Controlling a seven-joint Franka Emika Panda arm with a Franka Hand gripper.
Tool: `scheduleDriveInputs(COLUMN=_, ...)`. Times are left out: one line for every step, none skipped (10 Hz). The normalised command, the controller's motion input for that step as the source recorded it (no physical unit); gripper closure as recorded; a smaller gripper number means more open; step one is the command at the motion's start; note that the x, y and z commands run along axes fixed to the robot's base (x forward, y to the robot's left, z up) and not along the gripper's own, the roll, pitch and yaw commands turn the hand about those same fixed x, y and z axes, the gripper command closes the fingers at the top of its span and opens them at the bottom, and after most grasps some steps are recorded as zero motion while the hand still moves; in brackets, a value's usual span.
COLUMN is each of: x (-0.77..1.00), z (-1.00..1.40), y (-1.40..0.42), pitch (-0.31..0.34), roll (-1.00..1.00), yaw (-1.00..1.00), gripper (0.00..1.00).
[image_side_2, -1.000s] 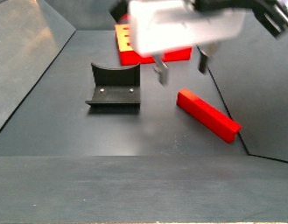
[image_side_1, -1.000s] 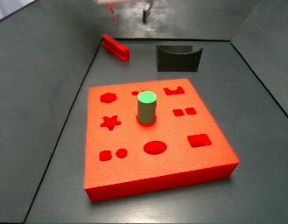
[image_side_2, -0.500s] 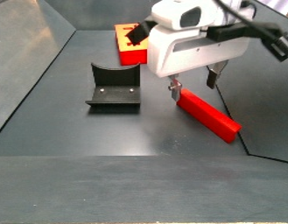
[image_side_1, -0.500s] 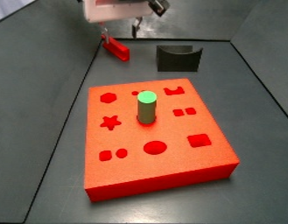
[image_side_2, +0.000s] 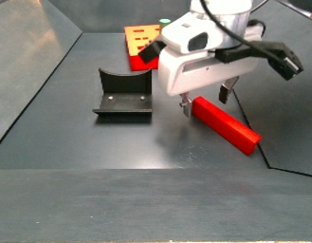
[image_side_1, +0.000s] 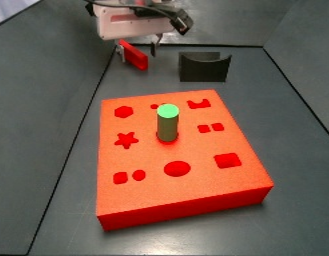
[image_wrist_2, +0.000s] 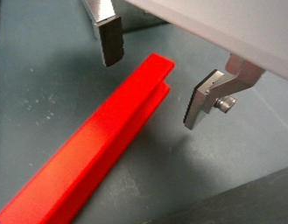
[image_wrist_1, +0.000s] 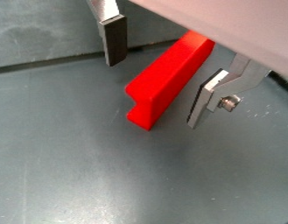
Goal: Pick up the arch object. Move up. Place the arch object on the fixture. Regrasp the arch object. Move to above the board. Insert the arch object.
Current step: Pick up the arch object.
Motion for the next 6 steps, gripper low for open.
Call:
scheduleDriveInputs(x=0.00, z=-0.30, y=0.03, pitch=0.000, roll=-0.08, yaw=0.02, gripper=0.00)
scheduleDriveInputs(x=0.00, z=-0.31, y=0.03, pitch=0.000, roll=-0.09, yaw=0.03, gripper=0.00)
scheduleDriveInputs(x=0.00, z=-0.26, y=0.00, pitch=0.000, roll=-0.02, yaw=0.00, gripper=0.00)
scheduleDriveInputs(x=0.00, z=0.00, y=0.00, pitch=0.000, roll=0.00, yaw=0.00, gripper=0.00)
scheduleDriveInputs(x=0.00, z=0.00, y=0.00, pitch=0.000, roll=0.00, yaw=0.00, gripper=1.00)
scheduleDriveInputs(x=0.00, z=0.00, y=0.00, pitch=0.000, roll=0.00, yaw=0.00, gripper=1.00)
